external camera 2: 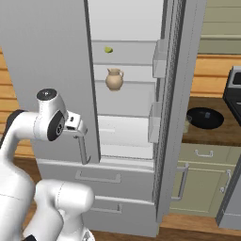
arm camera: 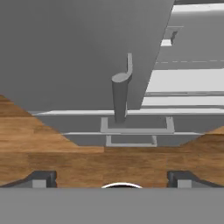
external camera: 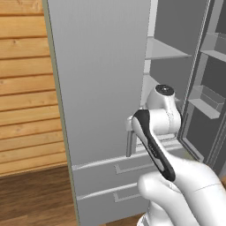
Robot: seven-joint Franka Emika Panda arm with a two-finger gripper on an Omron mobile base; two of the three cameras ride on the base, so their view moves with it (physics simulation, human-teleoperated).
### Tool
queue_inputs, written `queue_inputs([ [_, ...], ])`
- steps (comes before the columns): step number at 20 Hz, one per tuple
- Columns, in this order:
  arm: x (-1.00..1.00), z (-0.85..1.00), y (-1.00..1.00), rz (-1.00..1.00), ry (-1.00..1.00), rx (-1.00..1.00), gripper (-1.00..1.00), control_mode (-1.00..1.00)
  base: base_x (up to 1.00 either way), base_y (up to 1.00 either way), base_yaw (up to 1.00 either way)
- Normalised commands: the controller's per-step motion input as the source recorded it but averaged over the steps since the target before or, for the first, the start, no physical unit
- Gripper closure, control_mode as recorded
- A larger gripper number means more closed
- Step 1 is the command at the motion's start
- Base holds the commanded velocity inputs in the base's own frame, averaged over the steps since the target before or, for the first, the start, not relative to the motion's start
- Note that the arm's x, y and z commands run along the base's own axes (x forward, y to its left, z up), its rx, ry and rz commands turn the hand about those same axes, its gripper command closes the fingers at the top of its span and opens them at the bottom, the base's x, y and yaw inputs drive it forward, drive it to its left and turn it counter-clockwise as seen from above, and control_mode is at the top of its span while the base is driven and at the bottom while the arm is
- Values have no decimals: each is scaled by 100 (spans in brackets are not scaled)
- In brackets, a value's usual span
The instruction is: Grab a lemon wedge from the fridge and one ice cube from the ice bowl, and put them in the glass of lemonade.
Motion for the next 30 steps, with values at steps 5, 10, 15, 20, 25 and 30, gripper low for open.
queue_inputs([
  [5, 36, -61, 4, 0, 11, 0, -100, -100, 0, 0, 0],
  [10, 7, -37, 0, 0, -17, 0, -100, -100, 0, 0, 0],
  [15, 3, -33, 2, 0, -29, 0, -100, -100, 0, 0, 0],
  [20, 30, -16, 6, 0, -7, 0, -100, -100, 0, 0, 0],
  [25, 45, -10, 1, -1, 0, 0, -100, -100, 0, 0, 0],
  [30, 54, -10, 0, -5, 0, 0, -100, -100, 0, 0, 0],
])
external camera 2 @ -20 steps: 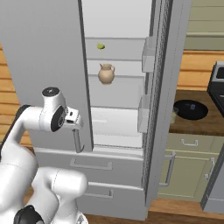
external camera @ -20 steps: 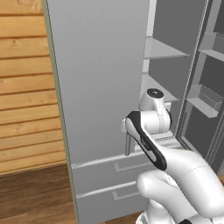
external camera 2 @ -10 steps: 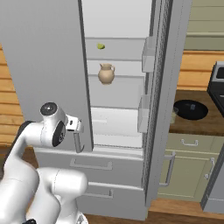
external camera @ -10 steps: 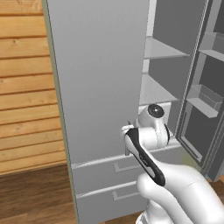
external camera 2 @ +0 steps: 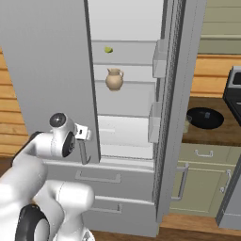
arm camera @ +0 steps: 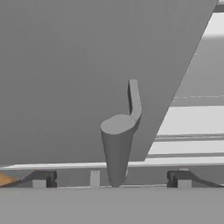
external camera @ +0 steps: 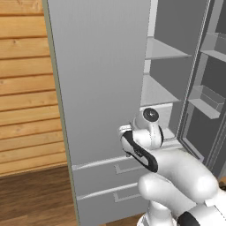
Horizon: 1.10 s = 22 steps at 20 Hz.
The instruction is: Grab a lemon wedge from the fridge and one ice cube from the ice bowl, and put them in the glass of lemonade.
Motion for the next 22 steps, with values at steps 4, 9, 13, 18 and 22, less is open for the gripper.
queue_inputs([
  [4, 29, -38, 0, -8, 3, 0, -100, -100, 0, 0, 0],
  [9, 32, -31, 0, -7, 2, 0, -100, -100, 0, 0, 0],
  [13, 44, -23, 0, -4, 0, 0, -100, -100, 0, 0, 0],
  [18, 39, -18, 0, -3, 1, 0, -100, -100, 0, 0, 0],
  [22, 22, 0, 6, -3, 4, 0, 100, -100, 0, 0, 0],
])
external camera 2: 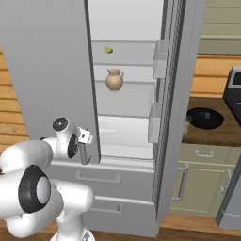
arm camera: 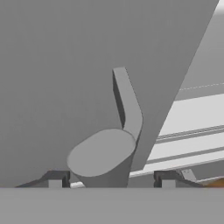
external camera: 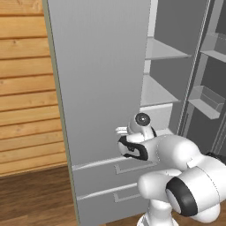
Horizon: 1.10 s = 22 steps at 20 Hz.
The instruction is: Grab a lemon wedge from the fridge and one ice cube from the ice bowl, and put them in the glass of lemonade.
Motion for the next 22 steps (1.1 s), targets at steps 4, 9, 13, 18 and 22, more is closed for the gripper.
queue_inputs([
  [4, 20, 0, 3, -2, 3, 0, 100, -100, 0, 0, 0],
  [9, 4, 0, 30, 0, 0, 0, 100, -100, 0, 0, 0],
  [13, -23, 1, 89, 13, 0, 0, 100, -100, 0, 0, 0],
  [18, -51, 28, 100, 20, 0, 0, 100, -100, 0, 0, 0],
  [22, -92, 65, 91, 23, 0, 0, 100, -100, 0, 0, 0],
])
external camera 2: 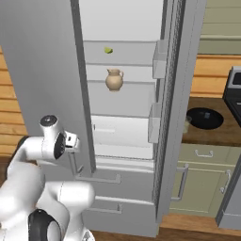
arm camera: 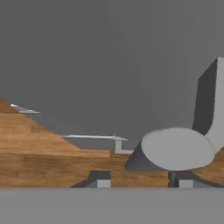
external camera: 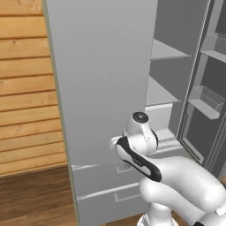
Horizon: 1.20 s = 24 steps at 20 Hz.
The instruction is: Grab a lemon wedge from the fridge and one ice cube from the ice bowl, and put them in the glass of lemonade.
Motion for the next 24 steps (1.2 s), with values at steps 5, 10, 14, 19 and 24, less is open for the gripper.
queue_inputs([
  [5, -100, 82, 83, 26, 0, -1, 100, -100, 0, 0, 0],
  [10, -100, 91, 50, 28, -2, 0, 100, -100, 0, 0, 0],
  [14, -96, 99, -5, 18, -6, 0, 100, -100, 0, 0, 0],
  [19, -57, 100, -29, 0, 0, 1, 100, -100, 0, 0, 0],
  [24, -14, 100, -65, -12, 0, 0, 100, -100, 0, 0, 0],
])
